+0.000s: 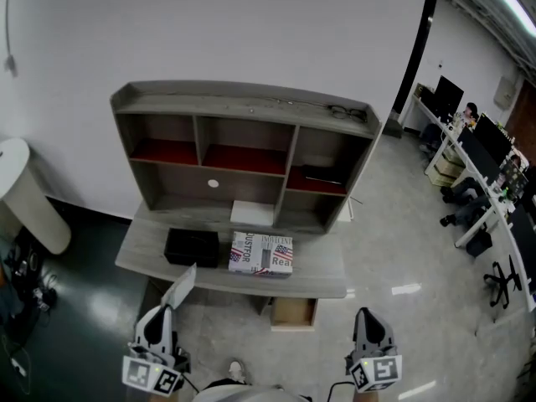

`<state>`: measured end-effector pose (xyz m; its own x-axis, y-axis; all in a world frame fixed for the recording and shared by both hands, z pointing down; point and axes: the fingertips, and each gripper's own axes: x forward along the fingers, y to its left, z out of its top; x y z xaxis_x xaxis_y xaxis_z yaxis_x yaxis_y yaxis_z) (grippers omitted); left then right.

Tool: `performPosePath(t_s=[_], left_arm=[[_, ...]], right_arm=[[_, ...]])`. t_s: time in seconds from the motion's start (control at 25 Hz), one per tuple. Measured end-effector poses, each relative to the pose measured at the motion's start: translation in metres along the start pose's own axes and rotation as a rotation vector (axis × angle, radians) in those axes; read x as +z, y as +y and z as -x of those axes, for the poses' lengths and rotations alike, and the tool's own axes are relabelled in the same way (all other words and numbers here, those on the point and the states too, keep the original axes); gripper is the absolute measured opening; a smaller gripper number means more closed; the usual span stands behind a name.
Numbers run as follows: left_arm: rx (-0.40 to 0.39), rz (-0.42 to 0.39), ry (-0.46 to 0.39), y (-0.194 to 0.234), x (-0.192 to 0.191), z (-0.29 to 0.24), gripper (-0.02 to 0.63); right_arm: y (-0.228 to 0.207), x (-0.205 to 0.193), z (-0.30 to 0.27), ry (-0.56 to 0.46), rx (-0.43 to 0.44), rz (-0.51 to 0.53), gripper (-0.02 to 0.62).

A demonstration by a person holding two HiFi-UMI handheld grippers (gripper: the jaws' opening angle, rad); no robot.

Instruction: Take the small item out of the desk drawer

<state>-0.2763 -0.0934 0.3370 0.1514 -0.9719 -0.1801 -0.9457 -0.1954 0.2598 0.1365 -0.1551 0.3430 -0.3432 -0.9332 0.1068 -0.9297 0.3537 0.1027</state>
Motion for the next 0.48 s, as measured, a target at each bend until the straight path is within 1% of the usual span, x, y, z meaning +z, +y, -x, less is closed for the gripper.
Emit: performPosePath(t_s=[0.24, 0.48], left_arm=[[-0.002, 0.013, -0.003, 0.0061, -0.0009, 0.0016, 0.018], [-0.016, 0.025, 0.005, 0.0041, -0.0059, 0.0006, 0.018]], right_arm=[[0.0083, -0.0005, -0.0031, 0.02, 0.005, 0.026, 0.021], [0.0092, -0.0002, -0.0002, 0.019, -0.005, 0.023, 0.021]])
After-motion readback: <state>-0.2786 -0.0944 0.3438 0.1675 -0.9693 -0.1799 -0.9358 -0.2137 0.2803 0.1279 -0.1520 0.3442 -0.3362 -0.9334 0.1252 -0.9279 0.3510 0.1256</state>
